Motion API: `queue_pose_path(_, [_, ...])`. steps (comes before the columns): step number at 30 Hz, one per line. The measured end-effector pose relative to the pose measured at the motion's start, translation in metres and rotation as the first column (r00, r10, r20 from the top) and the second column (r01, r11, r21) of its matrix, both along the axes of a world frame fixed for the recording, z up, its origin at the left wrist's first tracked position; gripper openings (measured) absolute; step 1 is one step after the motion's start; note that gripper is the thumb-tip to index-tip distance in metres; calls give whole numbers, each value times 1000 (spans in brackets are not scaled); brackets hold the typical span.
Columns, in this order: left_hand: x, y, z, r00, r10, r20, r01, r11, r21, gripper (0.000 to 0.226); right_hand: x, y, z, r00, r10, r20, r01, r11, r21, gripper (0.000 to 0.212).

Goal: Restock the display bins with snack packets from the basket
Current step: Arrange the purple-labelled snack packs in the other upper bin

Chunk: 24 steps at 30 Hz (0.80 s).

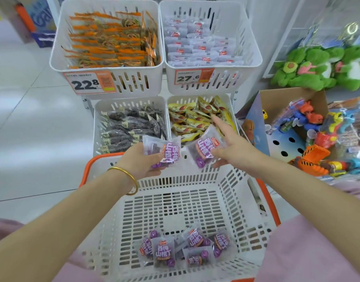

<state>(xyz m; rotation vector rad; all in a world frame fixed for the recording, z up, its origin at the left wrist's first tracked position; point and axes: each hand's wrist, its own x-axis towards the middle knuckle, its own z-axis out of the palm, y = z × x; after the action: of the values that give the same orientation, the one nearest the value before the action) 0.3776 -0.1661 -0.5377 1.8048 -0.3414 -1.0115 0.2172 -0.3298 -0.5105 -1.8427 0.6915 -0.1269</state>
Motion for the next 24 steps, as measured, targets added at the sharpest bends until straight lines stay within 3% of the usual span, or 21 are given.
queue_pose_path(2, [0,-2,-2,998,70,-1,-70,998,-6,23,2,-3,-4,999,-26,-20,27,999,39,79])
queue_pose_path(5, [-2,-5,-1,990,144,9,-144,989,-35,13,3,-7,-7,999,-3,-47,7,996,93,53])
queue_pose_path(9, [-6,-6,2,984,163,-66,-168,981,-96,15,1,-11,-6,998,-46,-43,51,989,139,32])
queue_pose_path(15, [-10,-3,5,965,169,-202,-206,962,-179,19,-2,-10,-1,981,-192,-5,188,957,220,19])
queue_pose_path(19, [-15,-4,8,955,109,-277,-184,948,-258,15,0,-2,2,985,-122,122,72,933,351,9])
queue_pose_path(24, [-20,-8,12,964,-33,-262,-54,947,-316,30,4,5,2,968,-18,250,-63,948,311,18])
